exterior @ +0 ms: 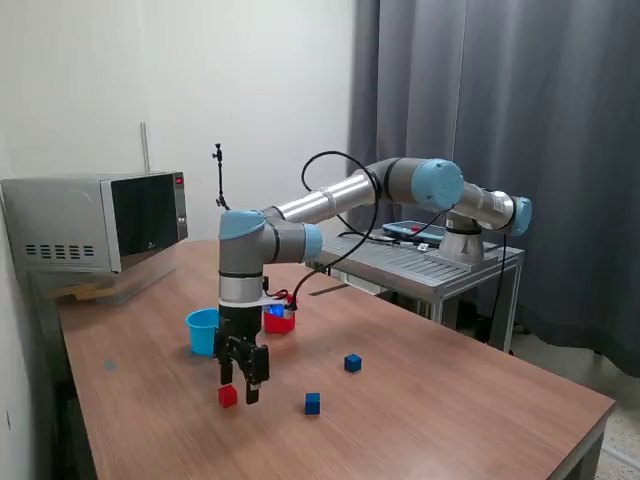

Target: Place red objects in the red bin, and blue objects in the blue bin.

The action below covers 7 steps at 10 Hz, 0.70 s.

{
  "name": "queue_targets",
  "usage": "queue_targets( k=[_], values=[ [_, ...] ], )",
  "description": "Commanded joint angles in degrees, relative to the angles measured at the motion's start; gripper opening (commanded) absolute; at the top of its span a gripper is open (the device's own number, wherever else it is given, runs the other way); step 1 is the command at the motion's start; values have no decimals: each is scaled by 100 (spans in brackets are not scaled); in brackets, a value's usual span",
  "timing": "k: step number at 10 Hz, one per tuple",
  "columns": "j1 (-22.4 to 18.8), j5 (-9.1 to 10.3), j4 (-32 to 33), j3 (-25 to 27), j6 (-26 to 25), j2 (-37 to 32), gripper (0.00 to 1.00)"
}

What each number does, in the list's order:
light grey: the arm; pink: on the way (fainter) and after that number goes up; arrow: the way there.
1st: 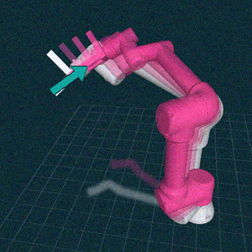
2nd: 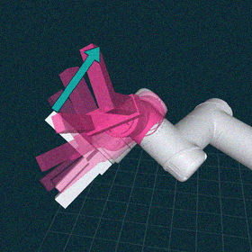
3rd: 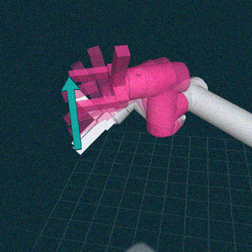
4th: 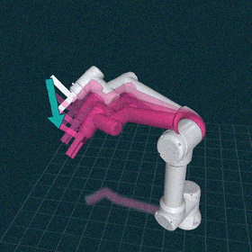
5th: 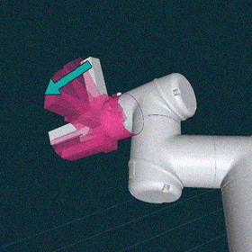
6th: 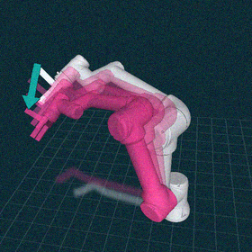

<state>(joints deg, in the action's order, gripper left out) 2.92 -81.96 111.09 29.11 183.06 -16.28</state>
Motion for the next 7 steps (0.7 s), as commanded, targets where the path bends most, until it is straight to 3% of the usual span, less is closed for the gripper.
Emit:
queue_targets(
  k=[1, 7],
  values=[
    [-11, -13, 1, -63, 2, 55, 100],
    [-11, -65, 9, -63, -86, 73, 100]
  ],
)
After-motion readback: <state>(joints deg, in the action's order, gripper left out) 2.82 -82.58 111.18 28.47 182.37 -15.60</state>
